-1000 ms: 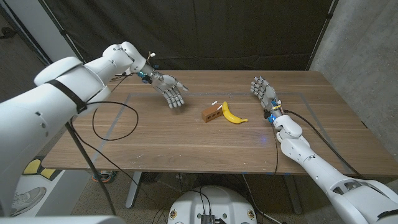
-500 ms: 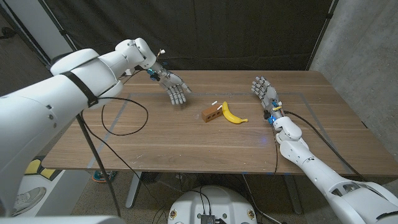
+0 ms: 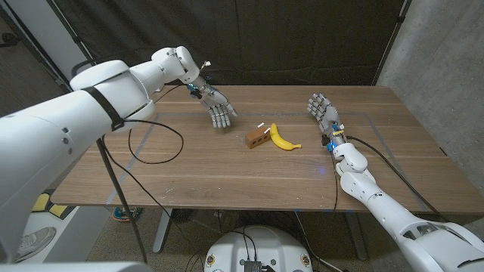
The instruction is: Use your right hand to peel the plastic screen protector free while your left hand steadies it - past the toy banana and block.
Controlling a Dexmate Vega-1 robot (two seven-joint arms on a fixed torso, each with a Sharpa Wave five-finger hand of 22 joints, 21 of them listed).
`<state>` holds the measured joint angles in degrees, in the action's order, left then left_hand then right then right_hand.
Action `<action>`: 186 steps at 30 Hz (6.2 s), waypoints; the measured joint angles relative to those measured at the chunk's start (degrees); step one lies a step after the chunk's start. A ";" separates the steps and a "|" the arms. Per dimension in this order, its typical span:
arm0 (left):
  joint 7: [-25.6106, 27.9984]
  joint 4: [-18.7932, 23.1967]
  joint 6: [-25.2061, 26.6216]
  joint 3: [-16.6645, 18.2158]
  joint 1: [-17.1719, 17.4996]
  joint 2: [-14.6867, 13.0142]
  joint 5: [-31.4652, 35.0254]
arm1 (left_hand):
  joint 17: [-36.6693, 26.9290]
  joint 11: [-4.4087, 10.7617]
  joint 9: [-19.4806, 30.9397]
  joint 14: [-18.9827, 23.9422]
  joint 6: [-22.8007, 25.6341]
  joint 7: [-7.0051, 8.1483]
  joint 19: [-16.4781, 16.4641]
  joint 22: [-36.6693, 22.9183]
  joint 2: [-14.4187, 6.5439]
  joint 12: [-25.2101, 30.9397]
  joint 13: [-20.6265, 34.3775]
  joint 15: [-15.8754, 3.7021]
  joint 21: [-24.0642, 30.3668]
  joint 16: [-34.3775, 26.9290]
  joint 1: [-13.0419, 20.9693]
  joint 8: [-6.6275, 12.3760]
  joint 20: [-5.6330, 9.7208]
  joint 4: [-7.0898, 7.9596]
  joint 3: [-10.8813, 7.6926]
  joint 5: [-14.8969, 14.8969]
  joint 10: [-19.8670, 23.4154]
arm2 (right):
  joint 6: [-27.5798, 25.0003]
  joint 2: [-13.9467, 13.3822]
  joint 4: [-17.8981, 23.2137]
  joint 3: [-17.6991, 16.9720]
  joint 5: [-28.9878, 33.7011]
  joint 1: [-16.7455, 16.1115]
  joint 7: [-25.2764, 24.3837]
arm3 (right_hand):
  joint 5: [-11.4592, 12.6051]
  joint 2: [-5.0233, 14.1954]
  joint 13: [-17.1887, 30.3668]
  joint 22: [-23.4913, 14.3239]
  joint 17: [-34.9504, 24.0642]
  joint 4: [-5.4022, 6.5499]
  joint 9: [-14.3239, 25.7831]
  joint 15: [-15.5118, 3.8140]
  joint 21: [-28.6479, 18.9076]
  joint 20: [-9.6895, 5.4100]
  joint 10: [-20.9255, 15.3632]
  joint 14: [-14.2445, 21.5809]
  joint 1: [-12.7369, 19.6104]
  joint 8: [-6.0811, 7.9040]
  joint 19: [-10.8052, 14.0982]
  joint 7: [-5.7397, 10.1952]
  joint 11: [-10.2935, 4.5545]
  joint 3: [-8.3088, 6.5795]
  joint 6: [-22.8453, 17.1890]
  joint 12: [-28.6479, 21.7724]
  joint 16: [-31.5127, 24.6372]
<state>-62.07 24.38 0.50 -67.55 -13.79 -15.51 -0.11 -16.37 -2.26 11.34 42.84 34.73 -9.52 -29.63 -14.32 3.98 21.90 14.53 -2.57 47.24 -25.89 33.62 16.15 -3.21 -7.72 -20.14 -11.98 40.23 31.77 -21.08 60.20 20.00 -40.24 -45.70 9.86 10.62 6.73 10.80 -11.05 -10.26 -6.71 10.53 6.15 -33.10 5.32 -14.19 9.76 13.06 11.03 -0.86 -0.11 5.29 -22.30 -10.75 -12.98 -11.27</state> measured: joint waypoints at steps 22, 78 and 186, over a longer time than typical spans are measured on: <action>-1.66 0.45 -0.40 -0.75 1.05 1.64 -0.17 | -0.29 0.72 0.00 0.61 0.12 0.09 -0.41 0.78 0.44 0.00 0.26 -0.21 0.67 0.00 1.96 -0.40 0.41 -0.60 -0.33 -0.44 0.72 | 1.40 0.26 -0.32 -0.67 -0.69 -0.87 0.27 | 0.00 0.00 0.00 0.00 0.00 0.24 -0.01 0.00 0.00 -0.22 -0.45 0.00 0.00 0.00 0.21 0.00 -0.01 -0.24 0.01 0.00 0.00; 0.46 0.86 0.50 -1.85 3.52 4.97 -0.36 | -2.40 2.88 0.80 11.14 11.34 2.75 -5.15 2.60 -4.03 3.77 3.18 -2.74 6.21 -3.67 7.32 1.03 3.68 0.51 -2.08 -0.44 13.32 | 4.03 1.14 0.33 -2.33 -1.50 -3.23 -2.22 | 0.00 -0.05 0.00 -0.29 0.00 0.56 -0.02 -0.22 0.32 -0.21 -0.57 0.22 -0.56 0.00 0.20 0.01 0.14 -0.56 0.02 0.00 0.00; 49.79 54.34 -11.95 30.28 40.57 -14.90 -9.55 | -30.32 6.33 19.63 11.25 18.54 8.10 8.55 4.47 -5.18 13.36 21.66 -4.51 31.28 -9.49 27.19 11.01 5.68 6.20 -11.72 -5.93 13.74 | 10.48 0.43 6.57 0.32 19.23 -2.81 -18.43 | -0.27 -2.84 1.04 -1.88 -4.56 -2.95 -0.02 -9.51 -6.82 -2.68 -21.97 26.95 12.74 3.18 14.78 0.06 -3.69 -1.81 -19.44 -6.29 -9.86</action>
<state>-12.28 78.72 -11.46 -37.26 26.78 -30.41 -9.66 -46.69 4.08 30.97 54.09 53.27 -1.42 -21.08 -9.85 -1.20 35.27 36.18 -7.08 78.53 -35.38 60.82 27.16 2.47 -1.52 -31.86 -17.91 53.97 42.25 -20.65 66.77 20.32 -21.00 -48.51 -8.57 10.35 3.88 11.83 -12.94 -14.83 -9.65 10.51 -3.36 -39.93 2.65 -36.16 36.71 25.80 14.21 13.93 -0.06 1.60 -24.11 -30.19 -19.27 -21.13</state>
